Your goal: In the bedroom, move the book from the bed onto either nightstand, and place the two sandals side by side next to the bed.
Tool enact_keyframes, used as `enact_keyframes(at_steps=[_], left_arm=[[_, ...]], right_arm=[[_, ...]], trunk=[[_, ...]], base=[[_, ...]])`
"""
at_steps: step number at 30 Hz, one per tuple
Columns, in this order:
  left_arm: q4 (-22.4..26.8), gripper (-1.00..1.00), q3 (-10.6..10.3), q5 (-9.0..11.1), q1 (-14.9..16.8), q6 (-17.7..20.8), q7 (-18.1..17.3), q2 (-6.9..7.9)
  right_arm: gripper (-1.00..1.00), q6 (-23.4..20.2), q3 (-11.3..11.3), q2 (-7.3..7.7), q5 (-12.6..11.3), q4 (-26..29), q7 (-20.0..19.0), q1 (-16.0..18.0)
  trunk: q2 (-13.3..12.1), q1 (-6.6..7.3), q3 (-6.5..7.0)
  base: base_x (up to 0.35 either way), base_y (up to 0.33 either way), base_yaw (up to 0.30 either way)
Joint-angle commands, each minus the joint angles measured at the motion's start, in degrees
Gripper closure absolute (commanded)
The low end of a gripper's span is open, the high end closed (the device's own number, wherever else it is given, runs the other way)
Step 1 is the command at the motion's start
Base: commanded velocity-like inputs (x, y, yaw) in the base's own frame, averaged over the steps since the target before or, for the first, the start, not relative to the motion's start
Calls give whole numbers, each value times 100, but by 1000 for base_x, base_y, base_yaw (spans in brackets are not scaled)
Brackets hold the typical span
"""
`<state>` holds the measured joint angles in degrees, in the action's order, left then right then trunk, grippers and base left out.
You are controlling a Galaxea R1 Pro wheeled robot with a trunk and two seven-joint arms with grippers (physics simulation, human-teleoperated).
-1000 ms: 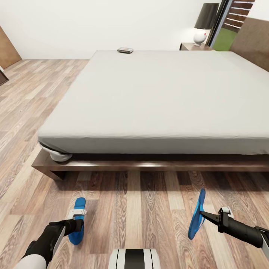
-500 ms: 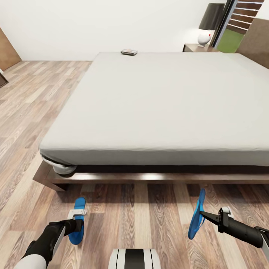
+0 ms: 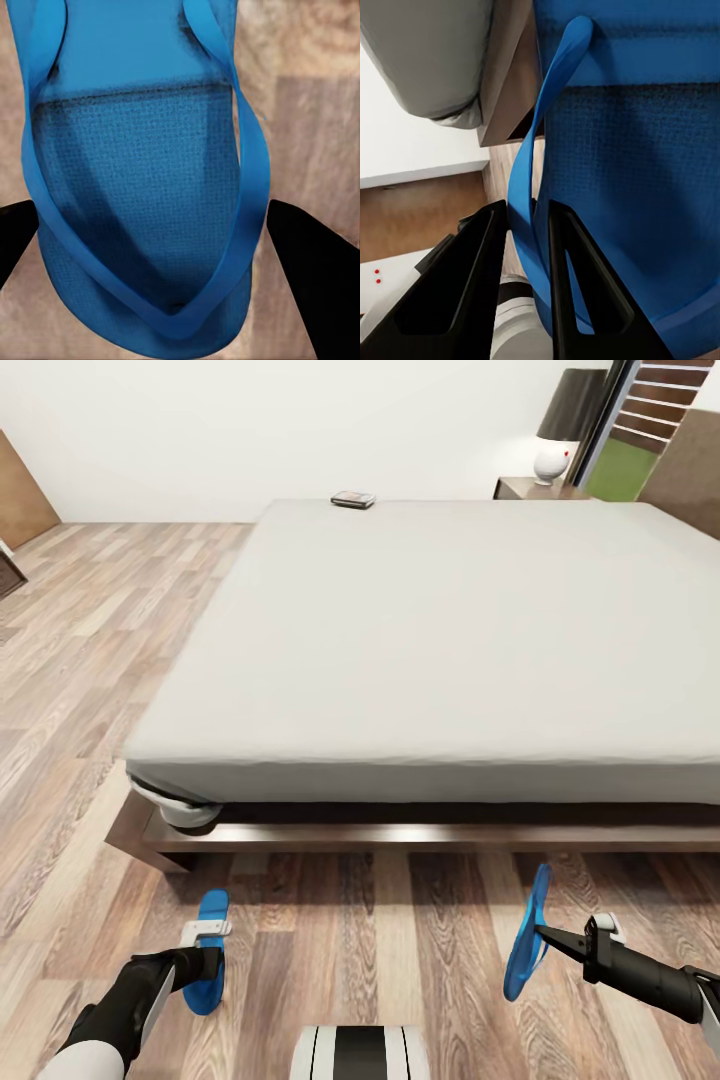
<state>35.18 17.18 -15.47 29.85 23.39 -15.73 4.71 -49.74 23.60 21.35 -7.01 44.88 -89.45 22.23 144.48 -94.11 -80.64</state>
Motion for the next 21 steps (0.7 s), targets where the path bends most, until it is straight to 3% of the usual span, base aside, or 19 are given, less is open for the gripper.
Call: enact_keyframes(at_steps=[1, 11, 21], left_arm=[[6, 100, 31, -61, 3, 16, -53, -5], [6, 100, 17, -64, 3, 16, -53, -5], [6, 100, 13, -67, 3, 16, -52, -5]], right_arm=[[100, -71, 3, 1, -3, 3, -29, 1], [100, -71, 4, 1, -2, 3, -29, 1], [100, -71, 4, 1, -2, 3, -29, 1]], trunk=[[2, 1, -4], [2, 1, -4], [15, -25, -225]], base=[[0, 232, 0], [0, 40, 0], [0, 0, 0]])
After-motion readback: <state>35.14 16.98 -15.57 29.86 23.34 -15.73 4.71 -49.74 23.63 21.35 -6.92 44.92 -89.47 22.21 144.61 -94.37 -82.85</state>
